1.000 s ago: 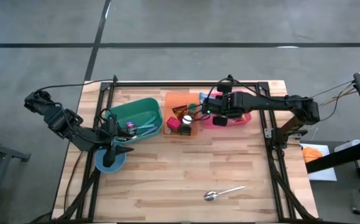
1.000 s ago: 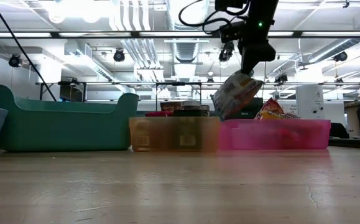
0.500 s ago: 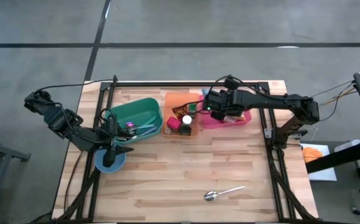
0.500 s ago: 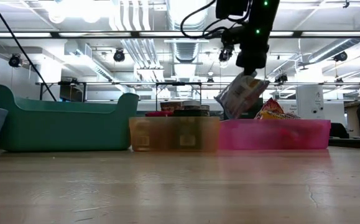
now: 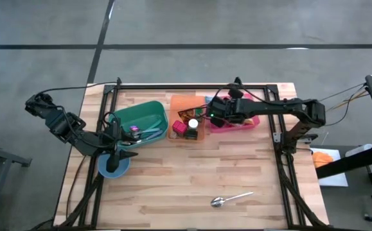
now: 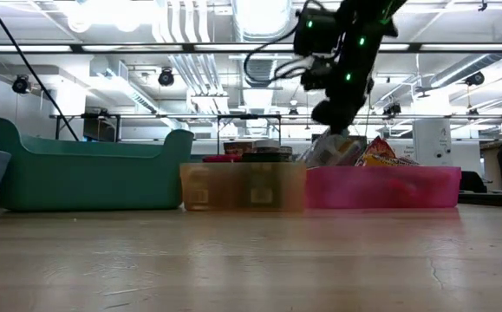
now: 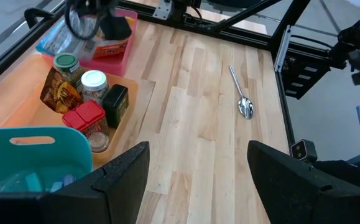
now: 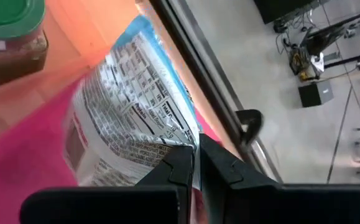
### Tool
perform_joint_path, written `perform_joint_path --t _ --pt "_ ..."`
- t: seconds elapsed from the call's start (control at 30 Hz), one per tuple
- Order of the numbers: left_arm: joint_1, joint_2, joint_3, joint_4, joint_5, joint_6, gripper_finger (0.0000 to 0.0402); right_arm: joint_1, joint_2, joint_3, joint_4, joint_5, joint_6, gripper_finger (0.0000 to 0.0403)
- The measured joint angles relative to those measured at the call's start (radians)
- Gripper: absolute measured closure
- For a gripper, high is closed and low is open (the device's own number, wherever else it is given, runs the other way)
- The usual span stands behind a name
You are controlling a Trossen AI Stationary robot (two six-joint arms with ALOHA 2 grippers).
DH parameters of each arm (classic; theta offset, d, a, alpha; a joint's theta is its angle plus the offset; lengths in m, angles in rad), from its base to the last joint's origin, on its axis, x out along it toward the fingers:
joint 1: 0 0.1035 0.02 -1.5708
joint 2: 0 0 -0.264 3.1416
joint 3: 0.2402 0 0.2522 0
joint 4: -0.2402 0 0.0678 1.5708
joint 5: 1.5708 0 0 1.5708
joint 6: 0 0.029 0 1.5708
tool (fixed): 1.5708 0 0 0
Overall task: Pick & Place Food Item
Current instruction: Put the light blue noodle pack into the pink bin
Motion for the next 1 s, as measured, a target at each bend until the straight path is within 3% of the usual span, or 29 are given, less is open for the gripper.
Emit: perform_joint_path --t 0.27,0.8,1.0 --pt "0.000 0.000 0.000 0.000 0.000 -0.003 0.0131 -0.005 0.121 -0.026 0.027 -0.019 0.073 0.0392" --pt "0.000 0.000 0.000 0.000 0.000 -0.003 0.0131 -0.003 0.155 -0.004 -0.015 -0.303 0.136 0.0391" --pt "0.000 0.000 0.000 0.000 0.000 -0.003 0.0131 0.000 0.154 0.000 -0.035 -0.303 0.134 0.0338"
